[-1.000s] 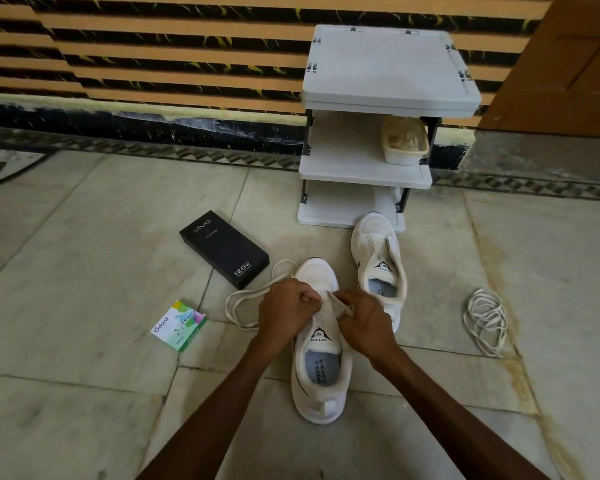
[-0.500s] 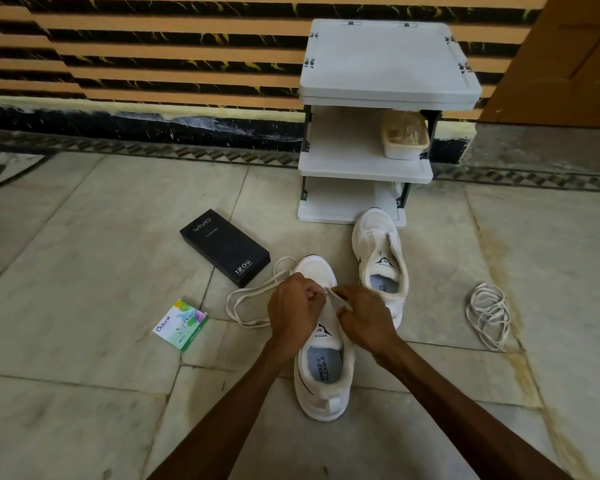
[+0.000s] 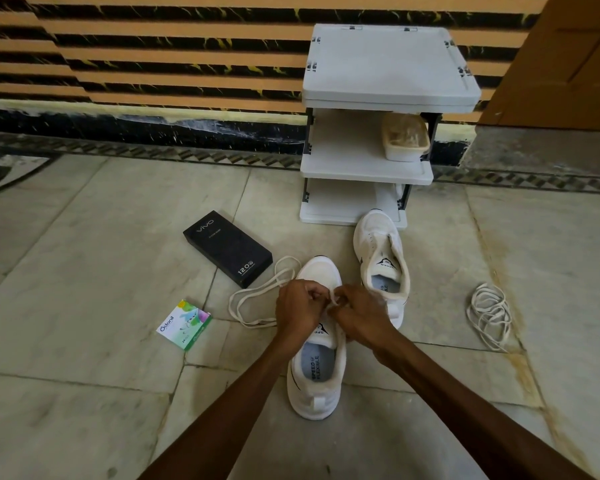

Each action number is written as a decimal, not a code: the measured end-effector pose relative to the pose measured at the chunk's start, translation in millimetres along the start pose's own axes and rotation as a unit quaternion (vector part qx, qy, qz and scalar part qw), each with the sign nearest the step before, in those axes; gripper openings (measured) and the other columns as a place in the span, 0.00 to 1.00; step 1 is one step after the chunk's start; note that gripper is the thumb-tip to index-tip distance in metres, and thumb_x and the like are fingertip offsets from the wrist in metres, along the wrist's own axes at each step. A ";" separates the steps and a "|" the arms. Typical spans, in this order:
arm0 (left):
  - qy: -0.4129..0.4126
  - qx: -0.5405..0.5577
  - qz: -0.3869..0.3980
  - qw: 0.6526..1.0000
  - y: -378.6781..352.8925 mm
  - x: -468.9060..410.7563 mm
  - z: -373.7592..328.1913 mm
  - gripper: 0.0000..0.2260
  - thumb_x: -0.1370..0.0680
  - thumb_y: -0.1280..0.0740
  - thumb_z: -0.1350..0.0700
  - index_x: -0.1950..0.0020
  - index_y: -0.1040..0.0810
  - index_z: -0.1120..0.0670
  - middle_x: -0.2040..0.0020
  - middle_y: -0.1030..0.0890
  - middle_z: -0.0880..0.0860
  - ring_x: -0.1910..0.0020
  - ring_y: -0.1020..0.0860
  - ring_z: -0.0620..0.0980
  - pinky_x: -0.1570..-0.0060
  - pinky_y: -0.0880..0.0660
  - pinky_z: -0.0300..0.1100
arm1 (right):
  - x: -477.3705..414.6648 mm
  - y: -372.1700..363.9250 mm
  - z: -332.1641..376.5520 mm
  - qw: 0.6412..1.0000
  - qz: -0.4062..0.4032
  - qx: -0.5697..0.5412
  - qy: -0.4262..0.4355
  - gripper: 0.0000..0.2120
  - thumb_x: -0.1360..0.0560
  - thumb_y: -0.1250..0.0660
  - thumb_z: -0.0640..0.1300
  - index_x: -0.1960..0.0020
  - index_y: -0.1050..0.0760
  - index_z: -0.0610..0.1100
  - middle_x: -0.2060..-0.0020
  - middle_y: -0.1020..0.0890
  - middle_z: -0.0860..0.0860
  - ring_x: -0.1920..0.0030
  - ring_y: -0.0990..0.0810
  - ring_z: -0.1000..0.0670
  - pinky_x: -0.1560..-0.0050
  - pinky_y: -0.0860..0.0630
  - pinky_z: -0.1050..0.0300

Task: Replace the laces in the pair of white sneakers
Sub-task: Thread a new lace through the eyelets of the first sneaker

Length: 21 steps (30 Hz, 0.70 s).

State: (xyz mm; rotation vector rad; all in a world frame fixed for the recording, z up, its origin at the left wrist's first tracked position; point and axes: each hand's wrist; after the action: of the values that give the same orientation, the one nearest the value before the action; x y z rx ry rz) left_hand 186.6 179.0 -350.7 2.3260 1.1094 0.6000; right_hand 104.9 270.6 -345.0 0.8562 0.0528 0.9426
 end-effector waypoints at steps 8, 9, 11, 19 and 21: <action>0.152 0.113 0.098 0.977 -3.7 -6.3 -4.3 0.11 0.23 0.36 0.67 0.46 0.16 0.59 0.46 0.17 0.61 0.44 0.21 0.61 0.38 0.26 0.54 | -12.2 11.2 5.5 0.977 -0.075 0.189 0.066 0.10 0.23 0.37 0.43 0.50 0.17 0.42 0.55 0.15 0.46 0.56 0.17 0.46 0.56 0.21 0.54; 0.162 0.128 0.106 0.973 -4.0 -6.4 -3.8 0.12 0.23 0.36 0.67 0.45 0.17 0.60 0.45 0.18 0.62 0.43 0.21 0.62 0.37 0.26 0.55 | -14.2 11.1 6.1 0.977 -0.083 0.184 0.066 0.10 0.23 0.35 0.44 0.50 0.16 0.43 0.56 0.15 0.46 0.56 0.17 0.47 0.55 0.21 0.53; 0.176 0.160 0.122 0.964 -3.2 -5.9 -3.9 0.13 0.23 0.37 0.68 0.43 0.18 0.61 0.44 0.19 0.64 0.43 0.21 0.63 0.38 0.25 0.56 | -17.4 9.2 7.5 0.980 -0.102 0.159 0.060 0.08 0.24 0.33 0.45 0.52 0.16 0.44 0.57 0.14 0.46 0.57 0.17 0.47 0.54 0.20 0.52; 0.192 0.195 0.159 0.949 7.8 -6.2 -1.4 0.16 0.25 0.37 0.72 0.39 0.21 0.61 0.44 0.20 0.62 0.47 0.21 0.58 0.46 0.21 0.47 | -16.2 19.8 29.8 0.958 -0.129 0.241 0.091 0.03 0.30 0.34 0.40 0.58 0.23 0.42 0.60 0.18 0.46 0.59 0.20 0.46 0.64 0.33 0.58; 0.171 0.165 0.175 0.956 8.2 -7.4 2.8 0.18 0.25 0.35 0.71 0.37 0.21 0.60 0.41 0.20 0.59 0.42 0.22 0.57 0.40 0.24 0.47 | -10.7 45.0 42.7 0.965 -0.188 0.129 0.127 0.04 0.31 0.33 0.36 0.60 0.21 0.43 0.66 0.20 0.50 0.65 0.21 0.52 0.64 0.32 0.60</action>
State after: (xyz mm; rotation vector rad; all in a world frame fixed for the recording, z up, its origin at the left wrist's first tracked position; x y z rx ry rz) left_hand 188.7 167.8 -349.3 2.8160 1.0077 1.0509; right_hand 84.1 249.5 -289.5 0.9199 0.5519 0.6877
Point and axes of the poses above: each hand's wrist, its own x-axis away from the middle knuckle, its own y-axis out of the back of the hand, z = x × y
